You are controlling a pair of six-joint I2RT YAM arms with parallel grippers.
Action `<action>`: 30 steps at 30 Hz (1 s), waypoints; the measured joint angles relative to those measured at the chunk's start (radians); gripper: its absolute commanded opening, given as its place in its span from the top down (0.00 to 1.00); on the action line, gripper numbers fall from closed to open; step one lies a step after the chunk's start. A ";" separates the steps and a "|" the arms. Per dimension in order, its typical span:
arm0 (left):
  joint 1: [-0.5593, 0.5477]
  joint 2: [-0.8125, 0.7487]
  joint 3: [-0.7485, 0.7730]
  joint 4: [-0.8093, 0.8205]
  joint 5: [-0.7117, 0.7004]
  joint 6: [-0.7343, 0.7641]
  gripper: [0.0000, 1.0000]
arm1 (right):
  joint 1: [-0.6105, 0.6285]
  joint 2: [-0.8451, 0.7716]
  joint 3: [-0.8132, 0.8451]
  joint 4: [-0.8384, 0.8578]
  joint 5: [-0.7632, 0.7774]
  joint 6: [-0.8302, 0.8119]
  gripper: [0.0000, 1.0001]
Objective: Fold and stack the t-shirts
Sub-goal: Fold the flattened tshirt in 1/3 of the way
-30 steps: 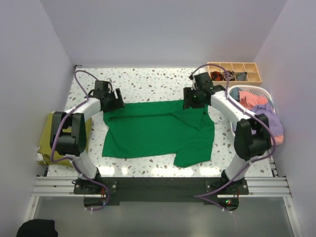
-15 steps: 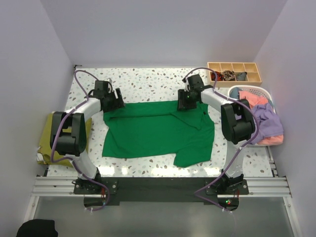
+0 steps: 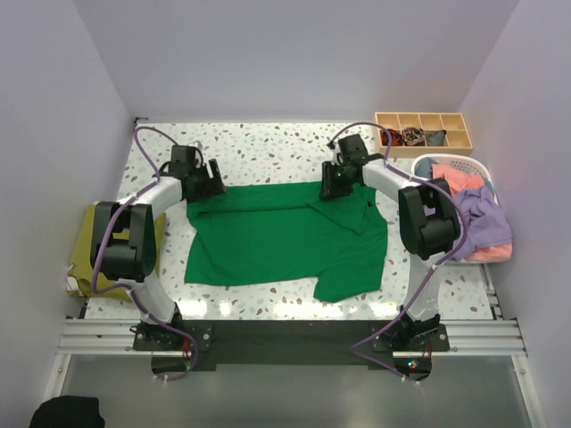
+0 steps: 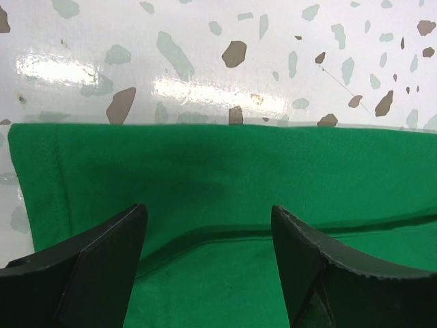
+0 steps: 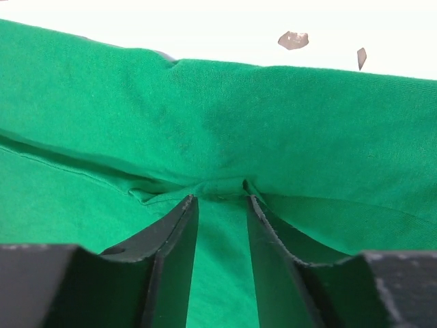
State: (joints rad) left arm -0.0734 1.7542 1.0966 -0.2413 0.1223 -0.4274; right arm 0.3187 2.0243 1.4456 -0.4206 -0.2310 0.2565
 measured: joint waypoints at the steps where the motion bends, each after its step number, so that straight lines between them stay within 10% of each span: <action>1: 0.000 0.000 0.000 0.000 0.000 0.000 0.22 | 0.000 0.000 0.000 0.000 0.000 -0.002 0.58; 8: 0.000 0.000 0.000 0.000 0.000 0.000 0.22 | 0.000 0.007 0.010 -0.009 0.004 -0.014 0.66; 14: 0.000 0.003 0.000 0.000 0.000 0.000 0.22 | 0.000 0.048 0.025 -0.010 0.003 -0.028 1.00; 30: 0.000 0.018 0.000 0.001 0.002 0.000 0.22 | 0.025 -0.138 -0.092 -0.026 -0.002 -0.024 1.00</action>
State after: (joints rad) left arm -0.0738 1.7718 1.0966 -0.2405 0.1246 -0.4278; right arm 0.3439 1.8866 1.3540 -0.4469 -0.2329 0.2321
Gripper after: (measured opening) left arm 0.779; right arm 0.010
